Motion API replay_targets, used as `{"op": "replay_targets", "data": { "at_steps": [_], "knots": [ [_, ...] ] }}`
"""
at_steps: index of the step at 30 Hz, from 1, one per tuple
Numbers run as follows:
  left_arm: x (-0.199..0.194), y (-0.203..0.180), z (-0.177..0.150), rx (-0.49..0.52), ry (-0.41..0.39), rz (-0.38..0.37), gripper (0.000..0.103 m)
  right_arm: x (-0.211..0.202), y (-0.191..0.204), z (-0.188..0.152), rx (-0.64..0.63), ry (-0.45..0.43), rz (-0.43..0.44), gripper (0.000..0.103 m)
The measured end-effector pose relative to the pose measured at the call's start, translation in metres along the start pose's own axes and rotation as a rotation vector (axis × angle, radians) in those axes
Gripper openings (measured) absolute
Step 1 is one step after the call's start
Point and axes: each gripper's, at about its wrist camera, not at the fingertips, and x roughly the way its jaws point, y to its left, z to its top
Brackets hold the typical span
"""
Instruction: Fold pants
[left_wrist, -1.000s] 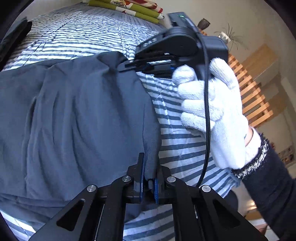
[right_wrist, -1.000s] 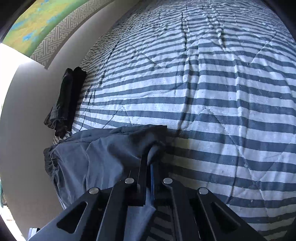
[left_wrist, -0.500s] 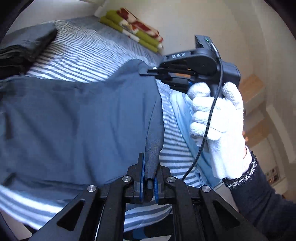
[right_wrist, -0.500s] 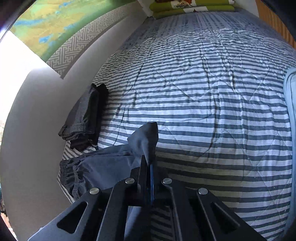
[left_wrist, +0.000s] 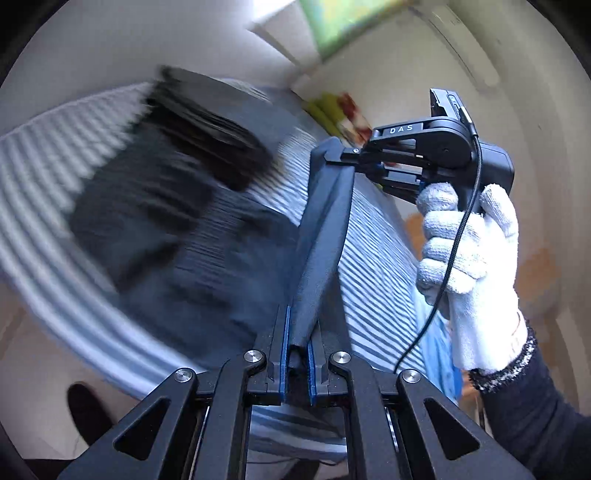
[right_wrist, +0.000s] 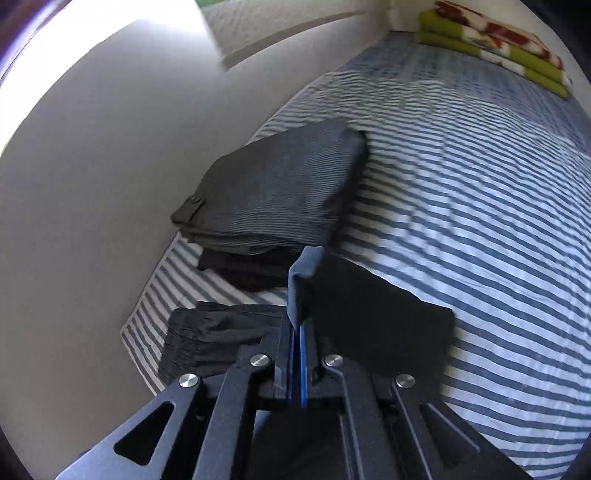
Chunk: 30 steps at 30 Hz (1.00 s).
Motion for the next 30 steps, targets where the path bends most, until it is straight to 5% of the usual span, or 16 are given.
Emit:
{"op": "replay_targets", "data": {
  "at_steps": [8, 17, 19, 21, 22, 30],
  "knots": [
    [-0.03, 0.091, 0.016, -0.127, -0.056, 0.077, 0.007, 0.084, 0.086, 0.014, -0.115, 0.084, -0.019, 0.002],
    [-0.032, 0.117, 0.009, -0.149, -0.053, 0.112, 0.008, 0.126, 0.126, 0.011, -0.204, 0.151, 0.015, 0.008],
    [-0.04, 0.114, 0.004, -0.128, -0.064, 0.147, 0.016, 0.121, 0.127, 0.012, -0.218, 0.172, 0.063, 0.011],
    [-0.044, 0.11, 0.008, -0.119, -0.075, 0.195, 0.068, 0.105, 0.121, 0.014, -0.216, 0.151, 0.12, 0.027],
    [-0.043, 0.111, 0.012, -0.12, -0.093, 0.212, 0.077, 0.089, 0.113, 0.015, -0.207, 0.115, 0.139, 0.031],
    [-0.063, 0.073, 0.033, 0.032, -0.141, 0.249, 0.078, 0.005, 0.013, -0.013, -0.118, 0.008, 0.122, 0.036]
  ]
}}
